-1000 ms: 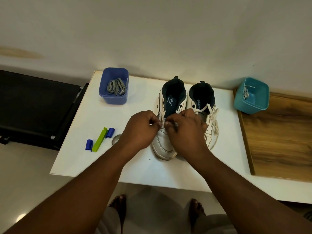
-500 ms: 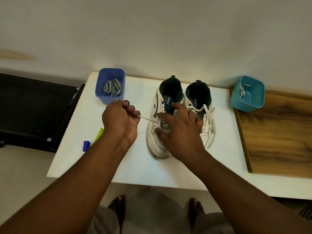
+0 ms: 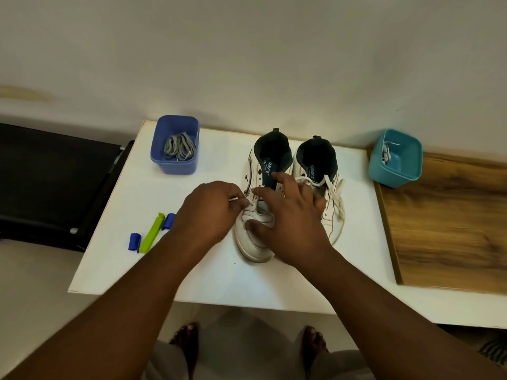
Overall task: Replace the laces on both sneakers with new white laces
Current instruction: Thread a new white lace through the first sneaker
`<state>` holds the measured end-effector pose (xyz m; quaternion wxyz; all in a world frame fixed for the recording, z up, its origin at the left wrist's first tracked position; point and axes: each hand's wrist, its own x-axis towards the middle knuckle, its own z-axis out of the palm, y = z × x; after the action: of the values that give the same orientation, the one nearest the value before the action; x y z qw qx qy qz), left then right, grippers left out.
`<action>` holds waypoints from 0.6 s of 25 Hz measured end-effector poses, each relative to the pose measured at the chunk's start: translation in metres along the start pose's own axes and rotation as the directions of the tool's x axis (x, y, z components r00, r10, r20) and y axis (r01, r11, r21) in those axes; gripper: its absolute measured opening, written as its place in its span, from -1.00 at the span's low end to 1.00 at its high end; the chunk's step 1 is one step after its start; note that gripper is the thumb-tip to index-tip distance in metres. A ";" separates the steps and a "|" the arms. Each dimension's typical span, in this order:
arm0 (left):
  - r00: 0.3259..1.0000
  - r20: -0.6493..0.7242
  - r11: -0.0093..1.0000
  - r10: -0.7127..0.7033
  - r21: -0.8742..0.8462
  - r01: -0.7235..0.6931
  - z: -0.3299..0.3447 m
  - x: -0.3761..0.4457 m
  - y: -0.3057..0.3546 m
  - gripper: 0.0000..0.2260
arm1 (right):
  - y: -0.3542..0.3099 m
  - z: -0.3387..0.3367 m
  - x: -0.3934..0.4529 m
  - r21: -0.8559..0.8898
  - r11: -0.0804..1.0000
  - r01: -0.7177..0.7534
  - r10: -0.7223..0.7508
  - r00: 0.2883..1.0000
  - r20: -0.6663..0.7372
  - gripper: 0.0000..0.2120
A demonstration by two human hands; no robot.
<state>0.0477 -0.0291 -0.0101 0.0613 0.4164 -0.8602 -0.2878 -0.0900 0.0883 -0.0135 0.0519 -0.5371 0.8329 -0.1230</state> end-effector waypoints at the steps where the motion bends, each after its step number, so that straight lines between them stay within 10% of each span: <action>1: 0.995 -0.103 1.000 0.006 0.018 -0.004 -0.008 0.001 0.000 -0.81 | 0.001 -0.001 0.001 -0.005 1.000 -0.003 0.003 1.000 0.000 -0.45; 4: 0.722 -0.680 0.981 -0.128 -0.194 -0.009 -0.034 -0.003 -0.001 -0.79 | 0.000 -0.003 0.002 -0.010 1.000 -0.006 0.006 1.000 0.011 -0.45; 6: 0.597 -0.693 0.756 -0.403 -0.620 -0.210 -0.036 -0.003 0.004 -0.79 | 0.000 -0.004 0.002 -0.002 1.000 0.000 0.000 1.000 0.030 -0.45; 10: 0.874 -0.032 0.104 -0.485 -0.994 0.021 -0.013 0.000 0.030 -0.77 | -0.001 -0.004 0.002 0.022 1.000 0.006 -0.007 0.998 0.062 -0.46; 12: 0.884 0.239 -0.211 -0.401 -0.964 0.165 -0.017 0.001 0.040 -0.73 | -0.001 -0.004 0.002 -0.014 1.000 0.004 -0.003 0.999 0.041 -0.47; 15: 0.833 0.037 -0.140 -0.552 -0.989 -0.049 -0.047 0.005 0.024 -0.76 | -0.002 -0.005 0.002 -0.074 0.997 -0.005 0.005 1.000 -0.001 -0.47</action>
<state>0.0444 -0.0417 0.0418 0.4607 0.4480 -0.2292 -0.7312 -0.0896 0.0867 -0.0084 0.0321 -0.5364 0.8383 -0.0921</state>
